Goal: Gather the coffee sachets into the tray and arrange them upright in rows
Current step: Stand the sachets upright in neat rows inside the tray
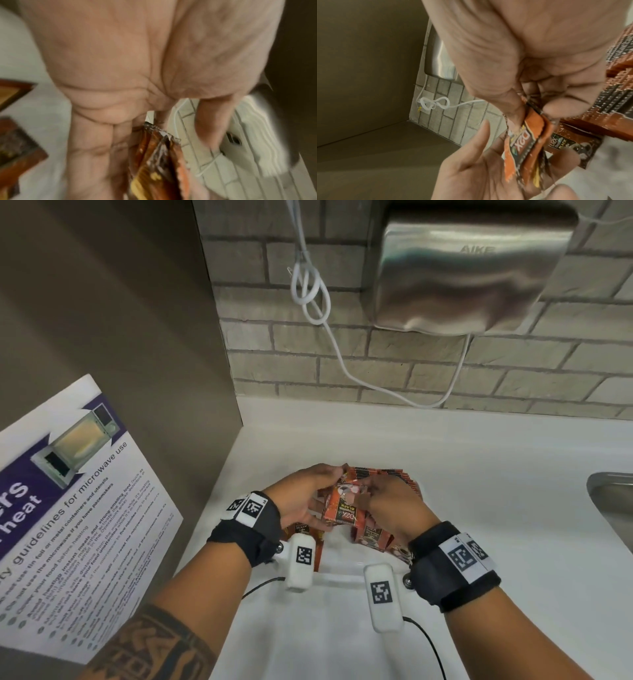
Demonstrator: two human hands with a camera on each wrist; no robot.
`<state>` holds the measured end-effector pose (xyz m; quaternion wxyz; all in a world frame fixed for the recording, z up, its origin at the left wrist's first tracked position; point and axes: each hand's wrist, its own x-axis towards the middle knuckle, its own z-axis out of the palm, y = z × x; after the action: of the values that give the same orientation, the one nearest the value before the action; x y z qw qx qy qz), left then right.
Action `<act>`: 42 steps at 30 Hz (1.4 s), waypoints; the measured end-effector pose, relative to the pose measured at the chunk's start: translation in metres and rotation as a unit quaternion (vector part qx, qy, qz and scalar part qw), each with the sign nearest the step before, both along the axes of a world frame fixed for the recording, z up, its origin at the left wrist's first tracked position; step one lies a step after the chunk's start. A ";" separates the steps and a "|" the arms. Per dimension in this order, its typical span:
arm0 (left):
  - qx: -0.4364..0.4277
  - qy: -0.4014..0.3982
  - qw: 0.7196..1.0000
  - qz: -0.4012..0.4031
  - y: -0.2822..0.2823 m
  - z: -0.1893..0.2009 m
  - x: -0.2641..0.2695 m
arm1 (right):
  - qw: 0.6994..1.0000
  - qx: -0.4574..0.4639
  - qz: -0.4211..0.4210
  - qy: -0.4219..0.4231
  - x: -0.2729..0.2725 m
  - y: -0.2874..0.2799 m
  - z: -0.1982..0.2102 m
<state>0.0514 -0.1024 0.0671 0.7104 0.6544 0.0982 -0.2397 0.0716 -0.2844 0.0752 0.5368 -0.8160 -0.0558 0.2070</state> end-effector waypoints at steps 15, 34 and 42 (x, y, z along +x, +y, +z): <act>-0.046 -0.122 0.988 0.083 -0.018 -0.013 0.003 | 0.995 0.036 -0.072 -0.055 0.011 -0.009 -0.008; 0.008 -0.162 0.978 0.134 -0.023 -0.006 0.008 | 0.984 -0.051 0.140 0.102 -0.001 -0.027 0.021; -0.036 -0.143 0.973 0.176 -0.026 -0.007 0.009 | 0.978 0.173 -0.016 0.117 0.003 -0.025 -0.002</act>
<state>0.0601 -0.1288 0.0603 0.7711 0.6284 0.1007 -0.0183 0.0748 -0.3092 0.0733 0.6761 -0.6817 -0.0141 0.2794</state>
